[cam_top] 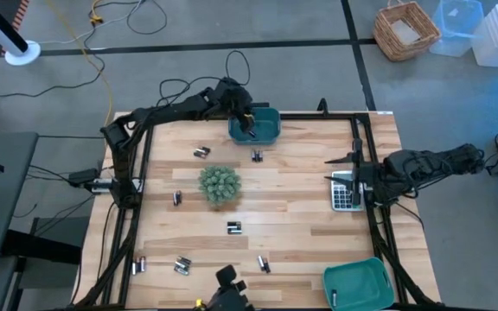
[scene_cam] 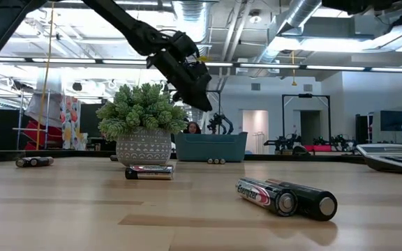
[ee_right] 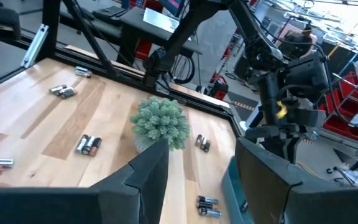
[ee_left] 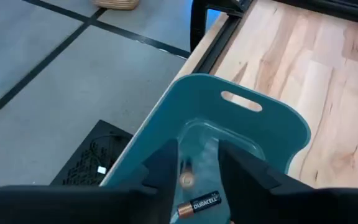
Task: Sort batteries
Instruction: Put the black battery into the blue bin, then put the silver battery into the green bin
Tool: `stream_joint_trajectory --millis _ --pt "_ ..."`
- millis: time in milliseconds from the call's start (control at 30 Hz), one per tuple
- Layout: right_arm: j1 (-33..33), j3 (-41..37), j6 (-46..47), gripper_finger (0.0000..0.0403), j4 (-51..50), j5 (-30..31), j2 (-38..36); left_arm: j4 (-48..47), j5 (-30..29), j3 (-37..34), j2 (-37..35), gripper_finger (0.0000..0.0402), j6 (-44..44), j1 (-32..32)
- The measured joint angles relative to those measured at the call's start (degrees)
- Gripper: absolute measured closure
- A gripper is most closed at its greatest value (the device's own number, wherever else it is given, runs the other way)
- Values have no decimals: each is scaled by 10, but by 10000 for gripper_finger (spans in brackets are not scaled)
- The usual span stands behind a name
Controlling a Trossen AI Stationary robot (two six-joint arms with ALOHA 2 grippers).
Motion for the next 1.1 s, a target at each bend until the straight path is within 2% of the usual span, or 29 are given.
stream_joint_trajectory --millis 167,267,500,633,767,867,1100 --pt "-4 0 10 202 -1 0 0 -14 -3 -1 -2 230 25 -6" --pt "-4 0 17 202 -2 0 0 -21 3 -1 -11 214 51 -27" --pt "-4 0 38 202 -1 0 7 -40 -9 -1 -56 222 89 -95" --pt "-4 0 45 202 1 0 24 -99 -9 -1 -80 231 87 -140" --pt "-4 0 50 202 2 0 46 -171 -11 -1 -86 231 53 -188" --pt "-4 0 59 202 3 0 67 -204 -34 -1 -85 226 25 -231" --pt "-4 0 62 202 34 0 113 -221 -48 -1 -86 217 -54 -346"
